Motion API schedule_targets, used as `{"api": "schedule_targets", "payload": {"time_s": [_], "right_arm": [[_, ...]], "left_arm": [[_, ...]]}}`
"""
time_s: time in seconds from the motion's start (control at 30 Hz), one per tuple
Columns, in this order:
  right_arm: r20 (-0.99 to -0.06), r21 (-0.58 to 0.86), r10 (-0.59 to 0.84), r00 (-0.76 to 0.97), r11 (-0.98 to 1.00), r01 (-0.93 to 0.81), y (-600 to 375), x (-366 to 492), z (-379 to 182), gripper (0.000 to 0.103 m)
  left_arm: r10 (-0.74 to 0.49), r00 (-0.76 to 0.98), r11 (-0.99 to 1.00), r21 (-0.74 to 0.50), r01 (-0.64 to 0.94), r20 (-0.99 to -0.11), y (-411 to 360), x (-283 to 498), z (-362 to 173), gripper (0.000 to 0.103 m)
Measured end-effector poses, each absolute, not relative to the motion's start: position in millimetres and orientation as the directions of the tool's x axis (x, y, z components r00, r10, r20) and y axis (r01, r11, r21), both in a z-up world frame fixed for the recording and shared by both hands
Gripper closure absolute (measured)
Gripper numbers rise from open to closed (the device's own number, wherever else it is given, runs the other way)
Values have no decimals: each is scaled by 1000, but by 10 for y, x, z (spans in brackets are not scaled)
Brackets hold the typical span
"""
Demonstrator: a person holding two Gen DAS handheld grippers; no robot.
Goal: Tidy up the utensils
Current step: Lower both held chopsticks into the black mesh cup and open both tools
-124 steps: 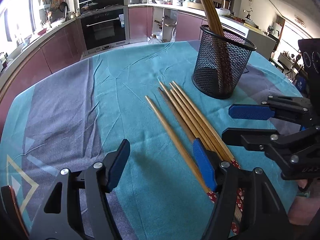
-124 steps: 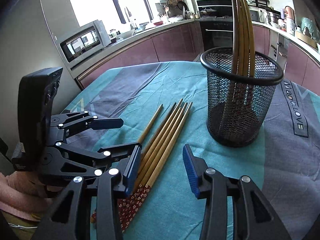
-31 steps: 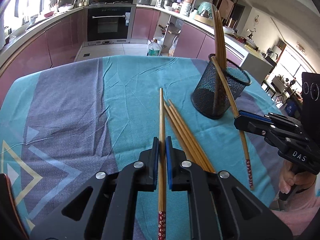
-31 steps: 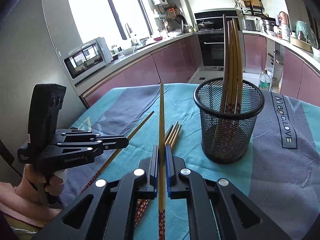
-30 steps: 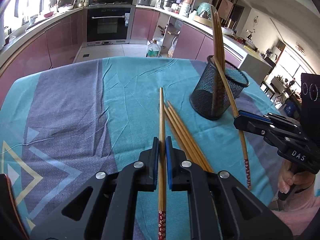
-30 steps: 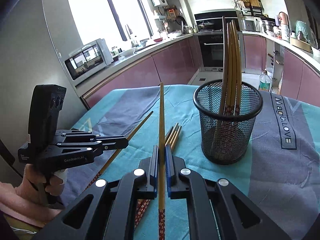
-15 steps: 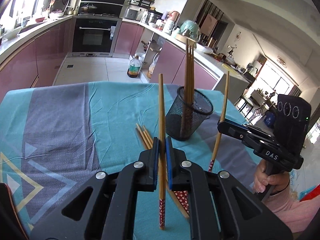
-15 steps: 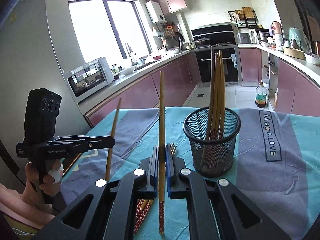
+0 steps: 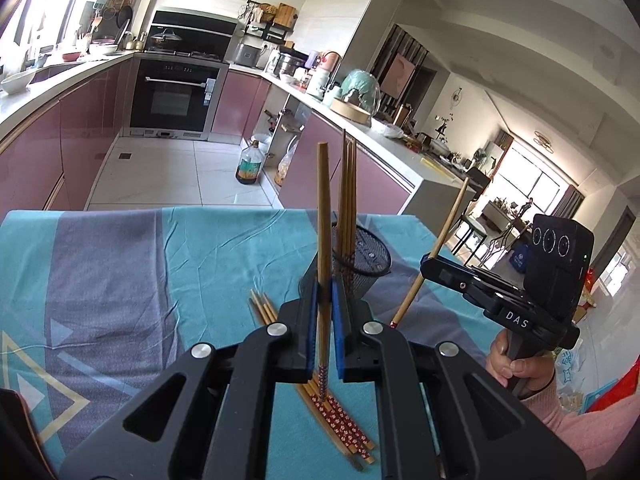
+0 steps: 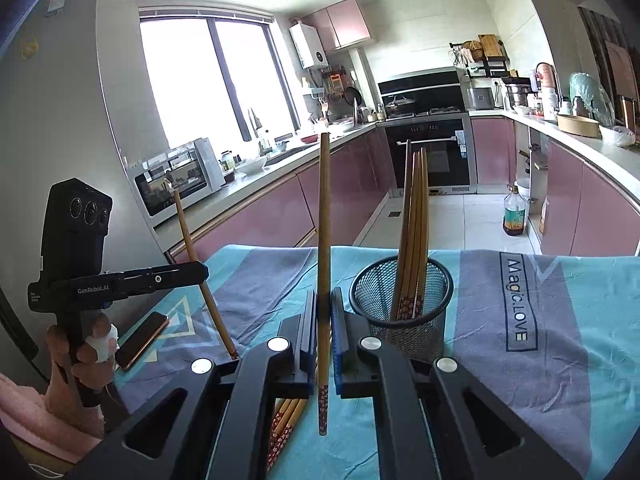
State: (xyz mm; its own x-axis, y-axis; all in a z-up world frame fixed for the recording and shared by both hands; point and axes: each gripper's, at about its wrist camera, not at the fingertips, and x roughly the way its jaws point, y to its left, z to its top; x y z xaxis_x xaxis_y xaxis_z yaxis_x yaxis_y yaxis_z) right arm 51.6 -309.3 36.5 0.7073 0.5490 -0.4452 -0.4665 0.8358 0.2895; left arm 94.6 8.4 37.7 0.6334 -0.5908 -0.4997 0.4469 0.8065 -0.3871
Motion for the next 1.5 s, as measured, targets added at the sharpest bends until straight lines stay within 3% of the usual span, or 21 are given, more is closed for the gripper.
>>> {"api": "schedule_targets", "payload": {"time_s": [1.07, 1.3, 1.5], "right_arm": [[-339, 195, 501, 796, 866, -461, -3303, 881, 963, 98], [-321, 193, 488, 812, 873, -448, -3305, 947, 1011, 98], [-355, 194, 472, 807, 882, -430, -3298, 1061, 932, 98]], "left_arm": [[-639, 678, 769, -318, 555, -362, -539, 1449, 1296, 96], [-620, 692, 784, -297, 545, -369, -622, 1590, 1380, 96], [-593, 684, 803, -254, 539, -425, -743, 1711, 1270, 96]]}}
